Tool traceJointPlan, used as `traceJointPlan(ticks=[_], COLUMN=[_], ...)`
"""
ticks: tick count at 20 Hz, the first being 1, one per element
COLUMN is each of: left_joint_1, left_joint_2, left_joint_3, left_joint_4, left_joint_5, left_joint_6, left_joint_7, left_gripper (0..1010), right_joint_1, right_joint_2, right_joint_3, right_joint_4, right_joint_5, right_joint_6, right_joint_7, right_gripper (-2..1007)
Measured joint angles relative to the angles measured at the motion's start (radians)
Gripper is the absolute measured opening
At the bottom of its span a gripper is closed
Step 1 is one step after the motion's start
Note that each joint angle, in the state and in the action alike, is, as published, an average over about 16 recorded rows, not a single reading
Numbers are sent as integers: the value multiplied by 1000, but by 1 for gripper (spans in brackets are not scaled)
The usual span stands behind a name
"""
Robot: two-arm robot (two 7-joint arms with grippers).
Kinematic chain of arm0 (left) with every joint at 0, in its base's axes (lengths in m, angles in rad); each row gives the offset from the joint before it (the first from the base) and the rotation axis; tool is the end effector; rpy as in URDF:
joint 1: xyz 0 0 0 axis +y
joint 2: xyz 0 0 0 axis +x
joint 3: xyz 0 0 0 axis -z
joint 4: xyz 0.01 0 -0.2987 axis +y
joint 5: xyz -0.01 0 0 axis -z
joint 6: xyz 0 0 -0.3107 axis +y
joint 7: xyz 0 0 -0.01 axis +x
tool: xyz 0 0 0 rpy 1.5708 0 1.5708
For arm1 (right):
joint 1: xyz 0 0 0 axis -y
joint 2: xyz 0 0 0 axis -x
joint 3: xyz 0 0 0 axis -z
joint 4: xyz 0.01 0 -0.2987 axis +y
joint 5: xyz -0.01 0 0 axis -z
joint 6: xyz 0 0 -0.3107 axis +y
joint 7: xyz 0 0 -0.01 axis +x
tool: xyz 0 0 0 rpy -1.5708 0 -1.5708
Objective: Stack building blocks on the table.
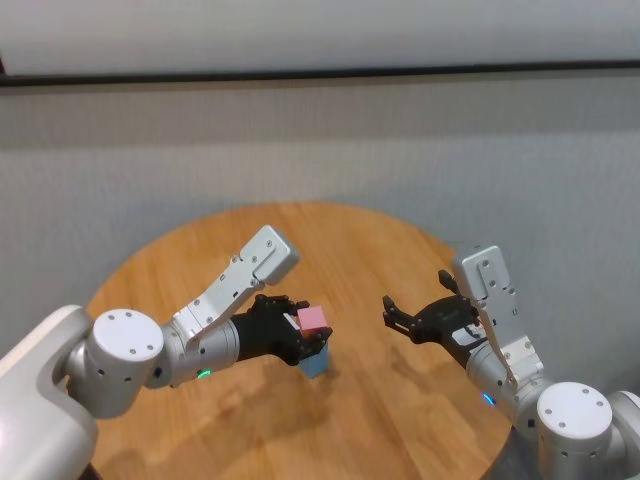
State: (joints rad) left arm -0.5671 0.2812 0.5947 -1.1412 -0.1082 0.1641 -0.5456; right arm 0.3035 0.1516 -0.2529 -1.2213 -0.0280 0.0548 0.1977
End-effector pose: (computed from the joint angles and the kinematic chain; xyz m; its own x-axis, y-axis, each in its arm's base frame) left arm 0.4604 -0.0369 -0.2658 0.7929 0.5618 0.2361 -0.6075 0.6983 0.3786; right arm 0.4114 0.0129 -0.3168 0.3841 -0.8991 0.2097 0.9188 0.3500 -0.1826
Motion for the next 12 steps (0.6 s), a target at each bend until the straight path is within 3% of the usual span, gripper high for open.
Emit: traceJointPlan(ticks=[12], left_joint_1=[8], left_joint_2=[7], left_joint_3=[-22], left_joint_4=[-38], left_joint_5=[-13], left_joint_6=[-4], left_joint_7=[11], left_gripper=[876], right_joint_1=[0], right_joint_2=[0], right_joint_3=[0], right_joint_4=[0], right_joint_5=[0], right_joint_6=[0], right_joint_7=[0], right_gripper=[1005])
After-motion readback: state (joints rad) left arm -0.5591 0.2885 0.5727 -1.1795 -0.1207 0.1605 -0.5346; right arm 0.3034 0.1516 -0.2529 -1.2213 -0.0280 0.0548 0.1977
